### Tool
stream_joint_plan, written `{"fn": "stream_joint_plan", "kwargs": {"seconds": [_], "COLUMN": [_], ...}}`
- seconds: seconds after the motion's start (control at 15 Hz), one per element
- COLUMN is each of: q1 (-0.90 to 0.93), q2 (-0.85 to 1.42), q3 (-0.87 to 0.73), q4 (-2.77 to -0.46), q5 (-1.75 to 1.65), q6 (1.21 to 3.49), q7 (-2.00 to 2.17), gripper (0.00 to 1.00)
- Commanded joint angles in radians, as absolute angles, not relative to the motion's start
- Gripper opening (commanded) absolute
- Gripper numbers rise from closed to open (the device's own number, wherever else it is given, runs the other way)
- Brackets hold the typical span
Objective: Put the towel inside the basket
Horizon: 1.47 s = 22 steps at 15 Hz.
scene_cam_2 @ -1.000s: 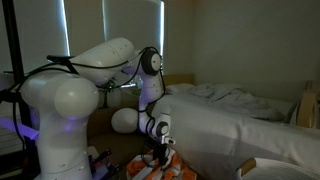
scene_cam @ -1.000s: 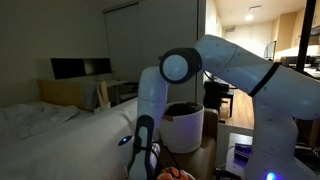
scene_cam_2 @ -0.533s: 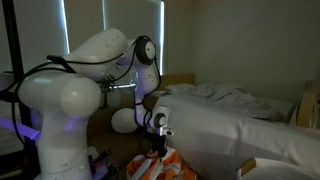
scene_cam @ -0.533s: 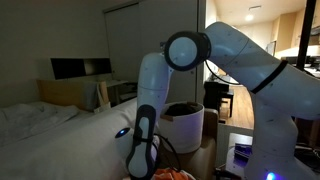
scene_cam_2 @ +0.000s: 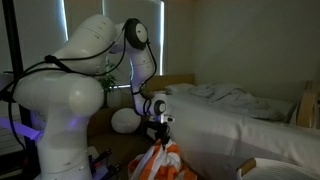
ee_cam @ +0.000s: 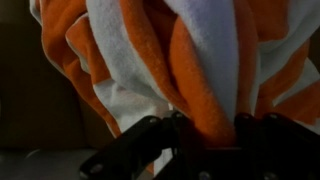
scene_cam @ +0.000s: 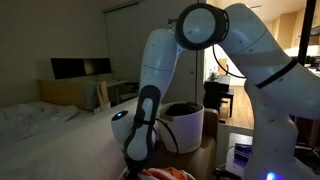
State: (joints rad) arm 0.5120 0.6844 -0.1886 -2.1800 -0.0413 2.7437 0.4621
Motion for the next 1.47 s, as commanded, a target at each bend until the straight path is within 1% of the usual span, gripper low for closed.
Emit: {"fn": "stream_joint_plan", "kwargs": {"seconds": [0.0,0.2,0.4,0.87,1.2,1.27,1.33,1.4], "q1": [0.564,0.581,0.550,0.404,0.294,0.279,0.265,0.257], "q2": [0.529,0.422,0.307,0.092,-0.021,0.047,0.036,0.037], "q3": [-0.249,-0.278,-0.251,-0.081,0.024,0.040,0.053,0.061], "q4": [-2.267,-2.291,-2.294,-2.262,-2.263,-2.239,-2.240,-2.240], "q5": [-0.129,-0.219,-0.295,-0.372,-0.329,-0.343,-0.341,-0.341], "q6": [2.690,2.616,2.514,2.280,2.194,2.228,2.224,2.224], "q7": [0.526,0.579,0.618,0.676,0.637,0.646,0.645,0.645], "gripper": [0.12,0.12,0.12,0.11,0.12,0.11,0.23,0.23]}}
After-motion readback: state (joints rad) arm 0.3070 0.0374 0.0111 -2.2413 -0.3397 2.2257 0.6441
